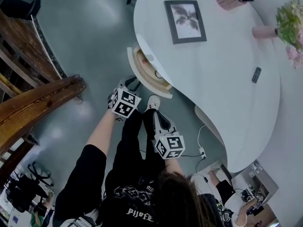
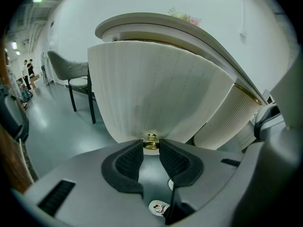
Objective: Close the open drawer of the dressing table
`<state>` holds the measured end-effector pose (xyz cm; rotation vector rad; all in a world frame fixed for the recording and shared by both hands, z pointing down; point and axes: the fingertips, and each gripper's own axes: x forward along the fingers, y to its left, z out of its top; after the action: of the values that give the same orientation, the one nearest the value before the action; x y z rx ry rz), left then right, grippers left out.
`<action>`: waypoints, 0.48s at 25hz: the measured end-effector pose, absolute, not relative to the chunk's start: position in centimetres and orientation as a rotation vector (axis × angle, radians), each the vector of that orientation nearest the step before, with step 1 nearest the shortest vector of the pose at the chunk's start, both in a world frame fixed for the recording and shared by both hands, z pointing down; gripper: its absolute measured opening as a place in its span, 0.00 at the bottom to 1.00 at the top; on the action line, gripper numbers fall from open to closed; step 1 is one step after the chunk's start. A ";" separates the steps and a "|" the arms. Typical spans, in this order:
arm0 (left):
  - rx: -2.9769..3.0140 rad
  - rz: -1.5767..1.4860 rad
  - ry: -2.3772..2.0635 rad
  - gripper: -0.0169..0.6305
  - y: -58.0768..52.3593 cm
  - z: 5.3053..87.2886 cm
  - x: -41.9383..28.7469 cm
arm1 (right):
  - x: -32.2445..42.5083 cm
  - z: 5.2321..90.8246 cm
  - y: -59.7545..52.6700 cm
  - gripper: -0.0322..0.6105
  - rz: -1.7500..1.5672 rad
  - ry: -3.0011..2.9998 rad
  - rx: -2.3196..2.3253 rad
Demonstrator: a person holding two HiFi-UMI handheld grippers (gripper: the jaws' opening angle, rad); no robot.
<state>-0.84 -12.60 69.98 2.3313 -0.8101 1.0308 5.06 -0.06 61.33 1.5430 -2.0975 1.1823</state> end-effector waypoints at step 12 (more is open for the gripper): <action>2.333 1.033 -0.811 0.21 -13.5 69.9 0.4 | 6.3 61.1 -1.2 0.09 1.175 -2.100 1.562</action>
<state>0.37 -13.48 69.87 2.3333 -0.8107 1.0332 6.31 -1.17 61.12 1.5624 -2.1004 1.1754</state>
